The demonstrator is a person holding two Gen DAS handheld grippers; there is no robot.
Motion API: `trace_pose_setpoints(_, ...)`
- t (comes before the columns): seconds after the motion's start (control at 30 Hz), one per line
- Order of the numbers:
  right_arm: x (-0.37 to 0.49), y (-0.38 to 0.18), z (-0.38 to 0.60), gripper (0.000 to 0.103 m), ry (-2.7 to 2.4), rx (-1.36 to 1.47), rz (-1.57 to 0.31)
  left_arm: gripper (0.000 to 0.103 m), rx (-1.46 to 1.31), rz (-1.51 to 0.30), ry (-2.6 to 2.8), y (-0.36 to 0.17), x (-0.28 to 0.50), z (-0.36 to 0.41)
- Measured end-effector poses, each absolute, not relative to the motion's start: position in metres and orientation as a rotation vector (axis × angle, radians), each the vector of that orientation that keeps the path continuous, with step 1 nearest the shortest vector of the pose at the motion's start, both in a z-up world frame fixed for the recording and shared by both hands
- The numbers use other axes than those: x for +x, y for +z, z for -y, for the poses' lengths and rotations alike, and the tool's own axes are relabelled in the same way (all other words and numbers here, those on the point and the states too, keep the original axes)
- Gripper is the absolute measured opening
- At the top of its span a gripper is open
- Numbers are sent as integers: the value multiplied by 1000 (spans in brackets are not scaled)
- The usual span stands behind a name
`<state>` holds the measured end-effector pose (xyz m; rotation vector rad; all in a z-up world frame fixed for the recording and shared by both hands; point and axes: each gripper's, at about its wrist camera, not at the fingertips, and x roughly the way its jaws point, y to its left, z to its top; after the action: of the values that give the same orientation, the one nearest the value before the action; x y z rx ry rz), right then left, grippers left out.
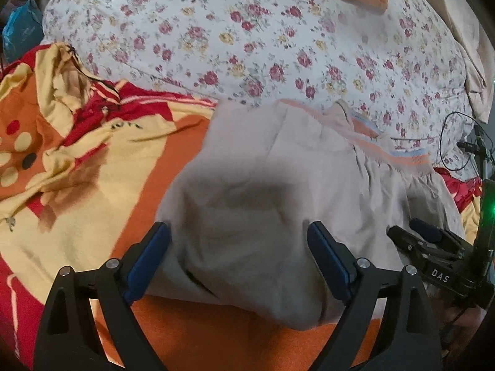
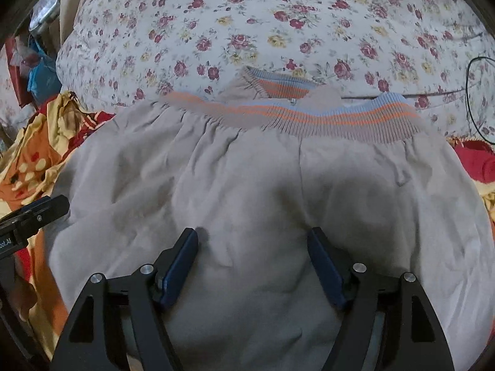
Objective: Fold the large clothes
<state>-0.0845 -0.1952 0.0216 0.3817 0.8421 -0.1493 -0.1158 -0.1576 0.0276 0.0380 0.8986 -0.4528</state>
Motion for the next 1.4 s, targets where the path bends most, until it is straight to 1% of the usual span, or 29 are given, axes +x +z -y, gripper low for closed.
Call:
trace_pose_setpoints(0.1,-87,25,199,75,-138,390,-851,91,37,-897,-448,34,-112,157)
trace_pose_setpoints(0.27,-92,35,211,75,-125,434,-824,91,-60,-933,-486,42,-86,146)
trace_pose_setpoints(0.43,-91,28,219,75,-115,465,-833,91,-118,-1084,-485,18,-39,146)
trace_pose_setpoints(0.57,-92,27,214,77,-102,429,-833,91,-173,-1186,-582,-1,-25,153)
trace_pose_setpoints(0.7,-88,25,213,78,-84,417,-840,92,-178,-1225,-638,-8,-17,164)
trace_pose_setpoints(0.83,-91,36,220,78,-55,485,-791,98,-137,-1244,-652,-10,-11,173)
trace_pose_setpoints(0.9,-92,40,223,78,-49,504,-769,99,-99,-1237,-645,-8,-15,177)
trace_pose_setpoints(0.97,-84,35,221,76,-58,484,-807,99,-75,-1220,-638,-8,-18,181)
trace_pose_setpoints(1.0,-79,30,219,73,-63,465,-834,94,-61,-1206,-636,-7,-21,182)
trace_pose_setpoints(1.03,-74,24,217,67,-78,436,-860,83,-53,-1196,-643,-6,-25,182)
trace_pose_setpoints(1.07,-72,20,215,66,-91,406,-869,77,-52,-1194,-649,-5,-26,182)
trace_pose_setpoints(1.1,-72,20,213,66,-95,384,-864,65,-48,-1189,-647,-3,-28,182)
trace_pose_setpoints(1.13,-73,22,213,64,-98,382,-867,50,-50,-1185,-654,0,-31,182)
trace_pose_setpoints(1.17,-76,25,214,63,-96,394,-869,44,-52,-1184,-660,2,-31,180)
trace_pose_setpoints(1.2,-81,29,218,63,-89,421,-860,35,-46,-1173,-649,6,-33,179)
trace_pose_setpoints(1.23,-87,33,222,63,-88,448,-844,29,-33,-1162,-638,12,-36,179)
trace_pose_setpoints(1.3,-97,37,231,63,-97,465,-828,25,-24,-1146,-633,22,-40,178)
trace_pose_setpoints(1.4,-117,45,249,65,-116,477,-807,21,-11,-1132,-634,44,-51,179)
